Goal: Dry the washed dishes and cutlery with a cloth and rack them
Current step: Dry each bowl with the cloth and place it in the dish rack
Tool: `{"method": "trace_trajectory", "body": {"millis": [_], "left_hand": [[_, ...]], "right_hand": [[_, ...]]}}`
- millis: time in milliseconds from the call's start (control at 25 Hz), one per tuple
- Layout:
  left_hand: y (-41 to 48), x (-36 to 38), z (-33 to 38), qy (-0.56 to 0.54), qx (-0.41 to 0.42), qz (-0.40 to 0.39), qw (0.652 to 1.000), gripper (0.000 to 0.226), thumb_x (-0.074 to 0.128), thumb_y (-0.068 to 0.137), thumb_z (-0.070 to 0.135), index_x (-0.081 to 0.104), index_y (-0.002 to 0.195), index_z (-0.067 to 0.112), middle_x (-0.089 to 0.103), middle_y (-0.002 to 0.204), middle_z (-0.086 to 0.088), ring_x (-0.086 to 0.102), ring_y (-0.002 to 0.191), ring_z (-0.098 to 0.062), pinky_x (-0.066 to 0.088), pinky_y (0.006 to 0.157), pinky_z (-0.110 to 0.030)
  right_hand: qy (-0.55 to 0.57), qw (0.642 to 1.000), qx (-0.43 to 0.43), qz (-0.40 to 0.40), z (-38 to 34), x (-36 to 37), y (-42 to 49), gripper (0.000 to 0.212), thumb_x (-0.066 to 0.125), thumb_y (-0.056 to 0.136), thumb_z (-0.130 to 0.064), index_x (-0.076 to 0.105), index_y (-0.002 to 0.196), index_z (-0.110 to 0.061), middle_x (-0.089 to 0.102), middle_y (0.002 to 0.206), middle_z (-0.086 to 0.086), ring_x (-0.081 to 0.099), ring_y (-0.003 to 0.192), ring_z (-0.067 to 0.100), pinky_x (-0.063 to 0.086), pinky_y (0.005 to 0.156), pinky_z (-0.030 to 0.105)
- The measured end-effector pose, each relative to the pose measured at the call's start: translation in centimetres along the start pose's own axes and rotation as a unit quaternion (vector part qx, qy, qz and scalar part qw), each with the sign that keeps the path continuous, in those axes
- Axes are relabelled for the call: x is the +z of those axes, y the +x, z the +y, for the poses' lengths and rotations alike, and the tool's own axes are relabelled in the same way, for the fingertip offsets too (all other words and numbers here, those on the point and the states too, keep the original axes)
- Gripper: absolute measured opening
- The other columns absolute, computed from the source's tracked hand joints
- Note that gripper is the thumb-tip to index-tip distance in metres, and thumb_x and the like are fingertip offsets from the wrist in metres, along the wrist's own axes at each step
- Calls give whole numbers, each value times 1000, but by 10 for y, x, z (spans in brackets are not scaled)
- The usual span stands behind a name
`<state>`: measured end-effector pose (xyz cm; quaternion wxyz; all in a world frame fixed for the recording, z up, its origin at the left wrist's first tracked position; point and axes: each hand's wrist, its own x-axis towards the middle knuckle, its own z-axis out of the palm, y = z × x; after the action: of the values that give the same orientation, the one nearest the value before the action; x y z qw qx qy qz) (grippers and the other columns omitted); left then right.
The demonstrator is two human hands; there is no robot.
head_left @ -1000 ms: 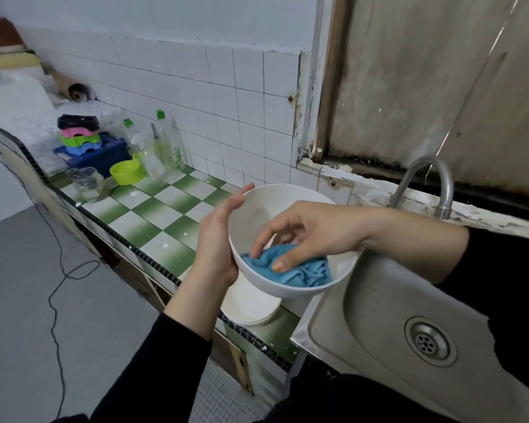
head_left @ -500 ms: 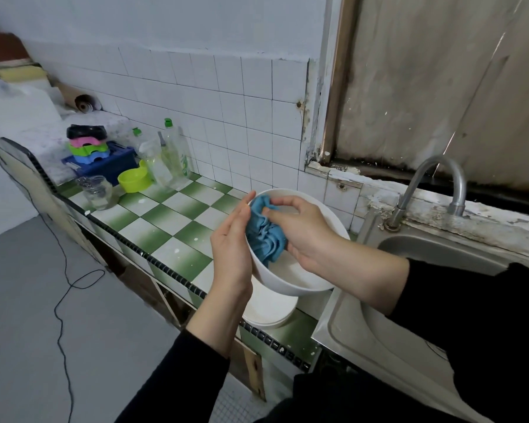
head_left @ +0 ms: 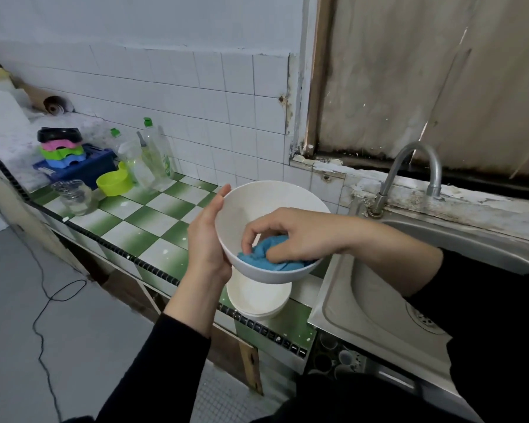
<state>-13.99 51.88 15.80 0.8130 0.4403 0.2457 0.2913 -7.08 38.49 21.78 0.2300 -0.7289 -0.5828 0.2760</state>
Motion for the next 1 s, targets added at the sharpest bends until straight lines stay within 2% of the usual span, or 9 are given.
{"method": "trace_trajectory", "body": {"millis": [200, 360, 480, 560, 640, 720, 800, 920, 1000], "left_hand": [[-15, 26, -15, 6, -27, -11, 1000, 22, 49, 96, 25, 68, 107, 23, 69, 107, -7, 64, 93, -24, 52, 87, -38], [-26, 47, -37, -20, -97, 7, 995, 38, 64, 84, 38, 67, 120, 24, 67, 121, -3, 66, 102, -27, 54, 78, -42], [-49, 73, -52, -44, -99, 67, 992, 20, 59, 88, 33, 69, 106, 30, 71, 108, 4, 67, 94, -25, 54, 77, -44], [-71, 95, -61, -67, -104, 68, 990, 24, 56, 91, 33, 66, 112, 30, 70, 108, 5, 66, 95, -25, 53, 79, -46], [-88, 117, -69, -77, -151, 38, 985, 33, 57, 89, 39, 65, 119, 29, 70, 113, 4, 65, 101, -28, 51, 82, -54], [-106, 141, -79, -68, -219, -6, 973, 24, 55, 91, 41, 65, 108, 28, 70, 112, 3, 64, 103, -29, 48, 89, -55], [-124, 164, -89, -62, -272, -65, 958, 19, 47, 95, 38, 62, 93, 28, 69, 105, 3, 63, 98, -28, 46, 92, -51], [-151, 197, -109, -32, -339, -139, 930, 20, 44, 94, 37, 60, 90, 27, 68, 98, 1, 61, 94, -29, 44, 89, -47], [-169, 212, -127, -3, -365, -181, 913, 19, 45, 92, 38, 59, 86, 28, 66, 98, 3, 59, 94, -27, 48, 78, -42]], "right_hand": [[-113, 993, -3, 25, 8, -32, -58, 19, 49, 66, -30, 61, 79, -32, 66, 82, 6, 57, 75, 22, 46, 74, 36], [-16, 964, 16, 266, 32, -50, -119, 14, 49, 65, -29, 60, 72, -33, 61, 65, -2, 51, 59, 14, 40, 59, 29], [41, 878, 39, 476, 55, -40, -166, 10, 51, 78, -21, 58, 73, -26, 43, 52, -11, 35, 50, 7, 29, 52, 26], [83, 835, 43, 542, 65, -27, -200, 3, 62, 89, -23, 62, 86, -22, 43, 49, -13, 31, 46, 8, 27, 48, 24], [99, 835, 58, 538, 71, -12, -234, 25, 68, 88, -32, 63, 113, -31, 48, 51, -9, 31, 45, 9, 31, 46, 21], [70, 860, 82, 499, 78, 4, -269, 57, 71, 80, -47, 45, 131, -55, 45, 55, 9, 32, 47, 15, 36, 51, 24], [-22, 872, 136, 469, 87, 19, -300, 81, 70, 72, -59, 23, 138, -65, 49, 58, 11, 43, 49, 15, 47, 56, 29], [-241, 823, 191, 477, 94, 38, -338, 99, 62, 69, -67, 7, 149, -49, 53, 58, -4, 45, 47, 9, 51, 53, 30], [-256, 804, 218, 490, 94, 48, -362, 105, 55, 68, -70, -8, 149, -46, 50, 58, -14, 45, 46, 3, 48, 50, 27]]}}
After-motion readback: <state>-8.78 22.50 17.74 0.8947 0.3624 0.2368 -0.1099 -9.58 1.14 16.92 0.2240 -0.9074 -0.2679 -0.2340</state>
